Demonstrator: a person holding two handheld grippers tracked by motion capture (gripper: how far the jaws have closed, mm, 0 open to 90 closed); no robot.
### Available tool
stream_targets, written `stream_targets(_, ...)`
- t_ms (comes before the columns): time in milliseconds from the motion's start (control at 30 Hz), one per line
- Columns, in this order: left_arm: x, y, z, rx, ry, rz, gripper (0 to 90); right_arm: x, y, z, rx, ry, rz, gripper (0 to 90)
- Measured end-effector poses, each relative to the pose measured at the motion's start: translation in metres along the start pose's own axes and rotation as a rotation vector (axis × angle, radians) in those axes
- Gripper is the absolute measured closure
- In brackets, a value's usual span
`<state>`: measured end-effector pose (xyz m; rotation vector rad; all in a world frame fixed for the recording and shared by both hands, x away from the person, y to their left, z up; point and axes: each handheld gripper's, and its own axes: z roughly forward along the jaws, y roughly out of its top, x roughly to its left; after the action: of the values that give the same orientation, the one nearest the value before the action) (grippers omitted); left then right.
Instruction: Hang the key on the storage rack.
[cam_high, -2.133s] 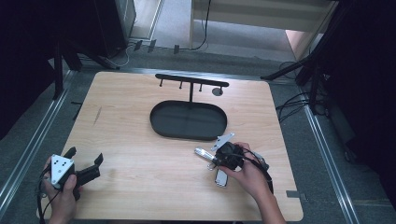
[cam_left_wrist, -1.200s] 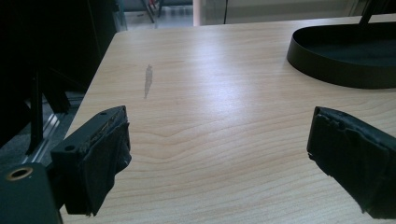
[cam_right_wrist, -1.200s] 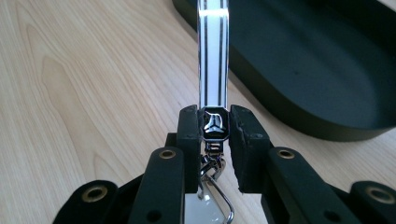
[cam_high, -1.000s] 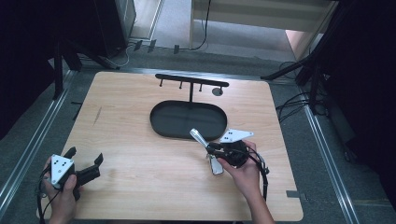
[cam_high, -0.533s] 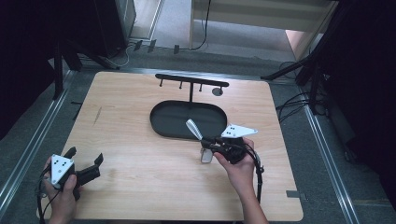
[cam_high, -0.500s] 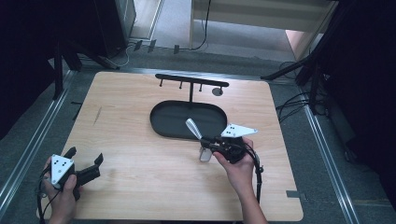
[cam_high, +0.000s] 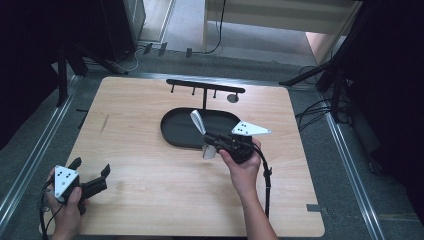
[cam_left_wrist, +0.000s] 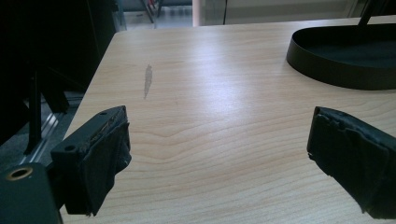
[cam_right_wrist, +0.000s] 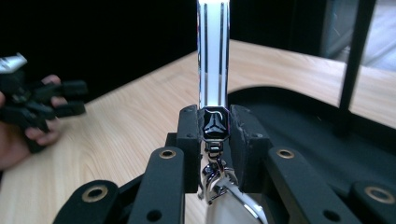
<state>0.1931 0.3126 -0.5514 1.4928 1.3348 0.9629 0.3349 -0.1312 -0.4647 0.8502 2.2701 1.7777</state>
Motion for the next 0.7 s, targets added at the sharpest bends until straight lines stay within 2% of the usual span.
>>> stream_targets(167,0.0,0.0,0.0,0.0,0.0,-0.001,6.3,-0.002,0.005,0.008,-0.063,0.039,0.004,75.5)
stream_targets(267,0.001,0.0,0.0,0.0,0.0,-0.002,6.3,-0.002,0.006,0.011,-0.081,0.027,-0.002,75.5)
stream_targets(333,0.001,0.0,0.0,0.001,0.0,-0.002,6.3,-0.001,0.005,0.017,-0.126,0.015,-0.026,75.4)
stream_targets(500,0.001,0.0,0.0,0.0,0.0,-0.003,6.3,-0.001,0.005,0.028,-0.203,0.029,-0.055,75.4)
stream_targets(567,0.001,0.0,0.0,0.0,-0.001,-0.003,6.3,-0.002,0.006,0.033,-0.216,0.026,-0.062,75.4)
stream_targets(633,0.001,0.0,0.0,-0.001,-0.001,-0.003,6.3,-0.003,0.006,0.035,-0.22,0.03,-0.061,75.4)
stream_targets(700,0.001,0.0,0.0,-0.002,-0.001,-0.003,6.3,-0.008,0.006,0.042,-0.229,0.032,-0.026,75.4)
